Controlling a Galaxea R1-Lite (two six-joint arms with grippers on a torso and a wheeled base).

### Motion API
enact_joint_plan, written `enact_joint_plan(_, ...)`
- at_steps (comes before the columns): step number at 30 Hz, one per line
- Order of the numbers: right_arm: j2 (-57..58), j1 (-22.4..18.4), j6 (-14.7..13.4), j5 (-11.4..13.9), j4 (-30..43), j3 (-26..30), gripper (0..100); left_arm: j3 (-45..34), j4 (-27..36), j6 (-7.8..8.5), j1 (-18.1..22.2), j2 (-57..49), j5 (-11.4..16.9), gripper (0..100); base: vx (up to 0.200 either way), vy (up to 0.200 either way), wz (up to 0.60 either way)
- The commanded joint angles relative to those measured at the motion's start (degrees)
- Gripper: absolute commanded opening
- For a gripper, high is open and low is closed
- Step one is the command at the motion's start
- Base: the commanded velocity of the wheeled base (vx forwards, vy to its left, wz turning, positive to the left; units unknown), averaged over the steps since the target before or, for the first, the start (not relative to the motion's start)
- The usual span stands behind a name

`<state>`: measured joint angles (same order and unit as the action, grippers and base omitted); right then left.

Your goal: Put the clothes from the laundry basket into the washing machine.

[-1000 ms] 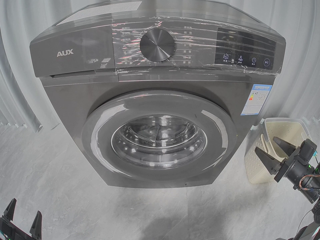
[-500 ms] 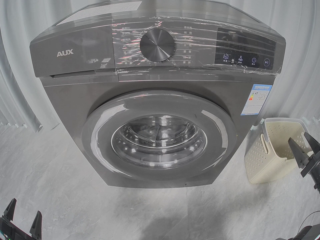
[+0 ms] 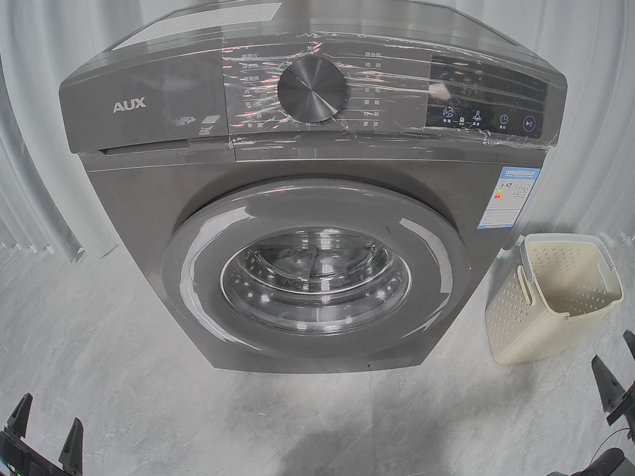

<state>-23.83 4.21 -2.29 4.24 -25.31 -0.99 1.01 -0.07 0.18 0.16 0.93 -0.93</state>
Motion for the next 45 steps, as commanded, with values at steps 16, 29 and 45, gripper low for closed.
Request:
enact_joint_plan(16,23.83,-4.12,1.33,-7.05,24.69,0.99,100,-1.01,-0.01,-0.01,0.02,-0.93,-0.04,100,0.000,0.000,0.00)
enact_joint_plan(29,23.83,-4.03,2.38,-5.03,24.60,0.99,100,-1.01,-0.01,-0.01,0.02,-0.93,-0.04,100,0.000,0.000,0.00)
enact_joint_plan(45,23.83,-4.03,2.38,-5.03,24.69,0.99,100,-0.92,-0.01,-0.27,0.02,-0.93,0.05,100,0.000,0.000,0.00)
